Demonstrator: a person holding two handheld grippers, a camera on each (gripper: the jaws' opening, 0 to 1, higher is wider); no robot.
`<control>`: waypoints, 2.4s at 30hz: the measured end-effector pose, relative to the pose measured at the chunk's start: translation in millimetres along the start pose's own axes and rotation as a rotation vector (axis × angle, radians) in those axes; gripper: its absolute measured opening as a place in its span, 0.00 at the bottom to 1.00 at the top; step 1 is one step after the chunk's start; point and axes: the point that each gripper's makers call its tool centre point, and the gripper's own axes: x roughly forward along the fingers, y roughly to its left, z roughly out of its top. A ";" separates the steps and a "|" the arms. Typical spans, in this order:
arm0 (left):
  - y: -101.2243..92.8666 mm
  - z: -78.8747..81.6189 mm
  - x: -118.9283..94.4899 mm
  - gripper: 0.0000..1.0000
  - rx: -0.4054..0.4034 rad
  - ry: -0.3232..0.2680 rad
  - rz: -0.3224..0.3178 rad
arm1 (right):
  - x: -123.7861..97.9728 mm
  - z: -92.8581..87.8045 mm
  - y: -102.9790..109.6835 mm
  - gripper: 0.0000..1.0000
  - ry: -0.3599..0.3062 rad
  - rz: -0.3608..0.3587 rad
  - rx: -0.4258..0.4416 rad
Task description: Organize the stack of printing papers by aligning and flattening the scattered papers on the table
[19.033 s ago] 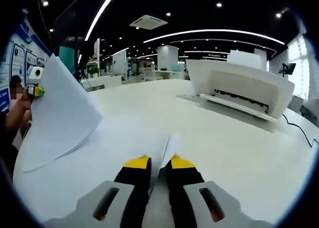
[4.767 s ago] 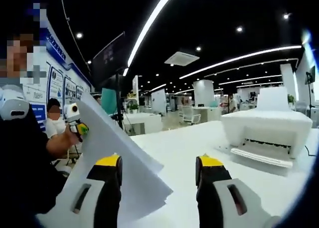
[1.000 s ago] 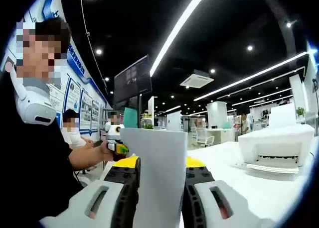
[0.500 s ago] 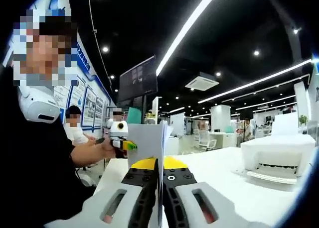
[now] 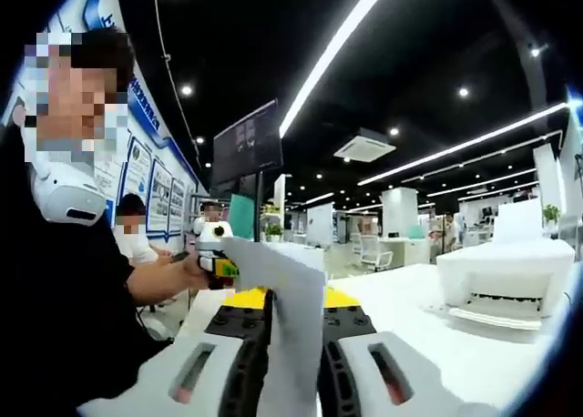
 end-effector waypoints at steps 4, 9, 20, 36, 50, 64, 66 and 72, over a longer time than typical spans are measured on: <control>0.1 1.7 2.5 0.07 -0.004 -0.009 0.020 | -0.8 -0.7 -1.9 0.00 -0.009 -0.003 0.005; -0.1 2.0 1.6 0.06 -0.016 -0.012 0.021 | -1.0 0.1 -0.4 0.00 -0.012 0.001 0.015; -3.2 2.3 0.8 0.06 0.009 -0.002 0.009 | -4.4 6.5 -6.6 0.15 0.180 0.000 -0.063; -9.0 1.9 -1.3 0.06 0.036 -0.014 -0.029 | 30.4 46.8 15.2 0.27 0.456 0.164 -0.293; -12.2 3.0 -3.6 0.06 0.048 -0.014 -0.037 | 69.1 44.0 26.9 0.27 0.636 0.291 -0.386; -14.3 3.1 -1.7 0.06 0.047 -0.008 -0.051 | 84.4 26.2 35.2 0.26 0.792 0.393 -0.402; -15.0 3.1 -1.1 0.06 0.048 -0.007 -0.053 | 85.4 22.9 35.3 0.26 0.816 0.407 -0.406; -16.4 2.3 0.5 0.06 0.048 -0.001 -0.057 | 89.6 11.5 35.0 0.25 0.871 0.436 -0.420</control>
